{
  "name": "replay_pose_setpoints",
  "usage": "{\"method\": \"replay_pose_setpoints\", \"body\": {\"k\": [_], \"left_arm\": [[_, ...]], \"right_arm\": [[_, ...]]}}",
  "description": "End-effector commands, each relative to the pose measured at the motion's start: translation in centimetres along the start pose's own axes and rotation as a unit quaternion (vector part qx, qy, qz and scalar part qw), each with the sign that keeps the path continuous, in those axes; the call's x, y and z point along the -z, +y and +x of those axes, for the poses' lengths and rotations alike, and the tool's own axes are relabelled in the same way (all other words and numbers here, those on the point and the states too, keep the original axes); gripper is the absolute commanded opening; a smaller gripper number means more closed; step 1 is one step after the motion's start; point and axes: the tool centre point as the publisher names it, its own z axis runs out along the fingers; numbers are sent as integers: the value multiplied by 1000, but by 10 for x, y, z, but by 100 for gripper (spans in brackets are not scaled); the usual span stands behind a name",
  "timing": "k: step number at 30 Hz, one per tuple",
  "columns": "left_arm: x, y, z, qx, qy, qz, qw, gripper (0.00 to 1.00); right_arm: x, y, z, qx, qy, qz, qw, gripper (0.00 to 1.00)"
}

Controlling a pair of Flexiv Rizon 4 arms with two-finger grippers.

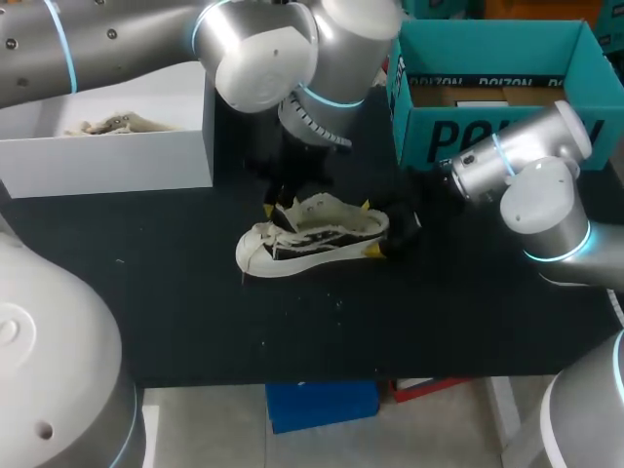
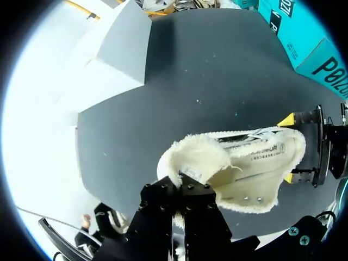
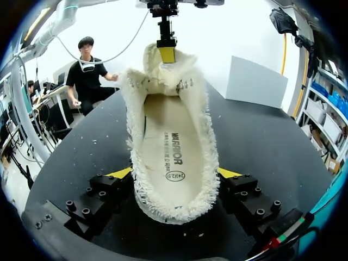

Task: Take the shoe out of the shoebox, open the shoe tongue, remove and reinsert the insole, then place the shoe into the shoebox

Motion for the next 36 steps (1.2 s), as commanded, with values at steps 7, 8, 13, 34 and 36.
{"method": "replay_pose_setpoints", "body": {"k": [7, 8, 13, 34, 36], "left_arm": [[5, 19, -17, 45, -22, -24, 998, 0], [2, 20, -18, 51, -26, -34, 998, 0], [-17, 24, -20, 71, -30, -80, 994, 0], [-26, 41, -25, 60, 12, -102, 993, 100], [-19, 42, -28, 47, 19, -93, 994, 100]], "right_arm": [[0, -4, -2, -1, 0, 0, 1000, 0], [0, -4, -2, -1, 0, 0, 1000, 0], [0, -4, -2, -1, 0, 0, 1000, 0], [0, -4, -2, -1, 0, 0, 1000, 0], [0, -4, -2, -1, 0, 0, 1000, 0]]}}
